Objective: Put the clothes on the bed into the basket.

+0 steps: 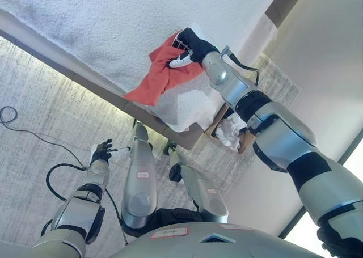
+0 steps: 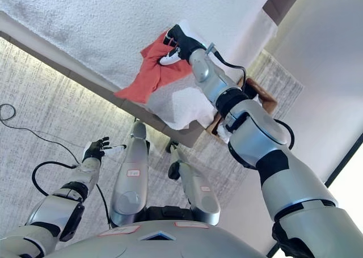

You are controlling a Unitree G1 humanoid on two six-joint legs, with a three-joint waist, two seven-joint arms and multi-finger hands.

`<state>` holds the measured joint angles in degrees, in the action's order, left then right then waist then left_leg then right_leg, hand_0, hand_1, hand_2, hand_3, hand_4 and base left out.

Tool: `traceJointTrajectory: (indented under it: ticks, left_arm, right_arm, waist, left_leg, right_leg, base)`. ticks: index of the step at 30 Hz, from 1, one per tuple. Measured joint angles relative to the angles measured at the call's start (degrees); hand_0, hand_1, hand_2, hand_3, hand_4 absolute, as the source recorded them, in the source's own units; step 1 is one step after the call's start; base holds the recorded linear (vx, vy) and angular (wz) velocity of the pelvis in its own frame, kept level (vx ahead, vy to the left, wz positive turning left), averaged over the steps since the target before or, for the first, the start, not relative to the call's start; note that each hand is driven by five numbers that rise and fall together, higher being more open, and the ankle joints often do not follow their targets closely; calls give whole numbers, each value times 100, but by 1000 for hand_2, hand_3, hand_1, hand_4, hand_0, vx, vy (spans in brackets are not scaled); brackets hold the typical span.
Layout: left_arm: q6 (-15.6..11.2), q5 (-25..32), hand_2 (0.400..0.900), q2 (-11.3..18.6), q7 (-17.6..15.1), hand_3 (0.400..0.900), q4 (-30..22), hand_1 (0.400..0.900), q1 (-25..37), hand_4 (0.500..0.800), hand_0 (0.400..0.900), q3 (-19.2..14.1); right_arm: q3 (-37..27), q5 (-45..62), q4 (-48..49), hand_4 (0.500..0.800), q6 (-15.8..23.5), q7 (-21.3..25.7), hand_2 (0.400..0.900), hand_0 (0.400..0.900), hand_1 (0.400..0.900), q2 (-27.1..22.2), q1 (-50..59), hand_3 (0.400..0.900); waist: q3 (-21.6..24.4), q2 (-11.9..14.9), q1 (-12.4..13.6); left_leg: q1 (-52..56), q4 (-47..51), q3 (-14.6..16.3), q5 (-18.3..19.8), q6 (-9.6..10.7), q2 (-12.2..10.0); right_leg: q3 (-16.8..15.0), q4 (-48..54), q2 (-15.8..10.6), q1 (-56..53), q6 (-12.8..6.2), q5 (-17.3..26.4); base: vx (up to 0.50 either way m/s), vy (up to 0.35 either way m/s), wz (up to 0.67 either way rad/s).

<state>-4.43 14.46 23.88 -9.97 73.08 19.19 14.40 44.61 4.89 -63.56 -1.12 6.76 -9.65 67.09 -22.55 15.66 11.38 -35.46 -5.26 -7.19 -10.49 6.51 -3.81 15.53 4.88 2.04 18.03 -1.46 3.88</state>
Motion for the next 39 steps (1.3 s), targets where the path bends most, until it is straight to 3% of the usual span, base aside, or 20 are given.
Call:
traceJointTrajectory:
  ticks: [7, 12, 16, 19, 26, 32, 39]
  left_arm:
    - [-6, -2, 900, -10, -3, 900, 20, 900, -21, 800, 900, -78]
    - [11, -11, 900, -59, 54, 900, -102, 900, -144, 800, 900, -177]
    - [-5, -31, 900, -153, 75, 900, -196, 900, -475, 800, 900, -240]
    - [-4, -63, 900, -203, 117, 900, -370, 900, -668, 800, 900, -235]
    - [-3, -66, 900, -342, 317, 900, -426, 900, -647, 800, 900, -266]
    - [7, -120, 900, -417, 596, 900, -400, 900, -952, 800, 900, -257]
    - [188, -256, 900, -429, 766, 900, -241, 900, -1346, 800, 900, -243]
  right_arm:
    - [-295, 10, 390, 500, 170, 29, 400, 400, 400, -415, -775, 400]
    - [-857, -62, 655, 500, 178, -90, 400, 400, 400, -1038, -1828, 400]
    - [-1315, -81, 832, 500, 182, -95, 400, 400, 400, -1468, -2747, 400]
    - [-1869, -102, 953, 500, 293, -75, 400, 400, 400, -1773, -3390, 400]
    - [-2758, 18, -178, 500, 246, -138, 400, 400, 400, -2124, -4027, 400]
    - [-3447, 192, -1270, 500, 156, -481, 400, 400, 400, -2478, -4474, 400]
    - [-3884, 387, -1783, 500, -2, -635, 400, 400, 400, -3058, -4757, 400]
  waist:
    - [10, -18, -9]
    - [172, -185, -26]
    - [527, -433, -230]
    - [755, -618, -413]
    - [1182, -823, -814]
    - [1769, -977, -972]
    - [2084, -1156, -1000]
  left_leg:
    - [239, 37, 30, 27, 29, 96]
    - [698, 298, 138, 44, 12, 214]
    - [1245, 627, 313, 53, -12, 329]
    - [1598, 868, 446, 2, -155, 369]
    - [2163, 996, 491, 44, -312, 405]
    - [2531, 1006, 563, 159, -452, 415]
    - [2655, 1012, 571, 165, -449, 377]
  right_leg:
    - [-6, -17, -110, -204, -24, -16]
    - [-70, -36, -281, -502, -100, -53]
    - [-200, -37, -459, -840, -200, -90]
    - [-323, -28, -527, -1036, -279, -111]
    - [-354, 4, -578, -1546, -390, -194]
    - [-411, 5, -589, -1887, -342, -321]
    - [-431, 6, -551, -2004, -246, -414]
  base:
    - [6, 15, -2]
    - [24, 59, -10]
    - [21, 65, -15]
    - [45, 54, 0]
    - [105, -2, -3]
    - [93, -31, 4]
    - [34, -48, -2]
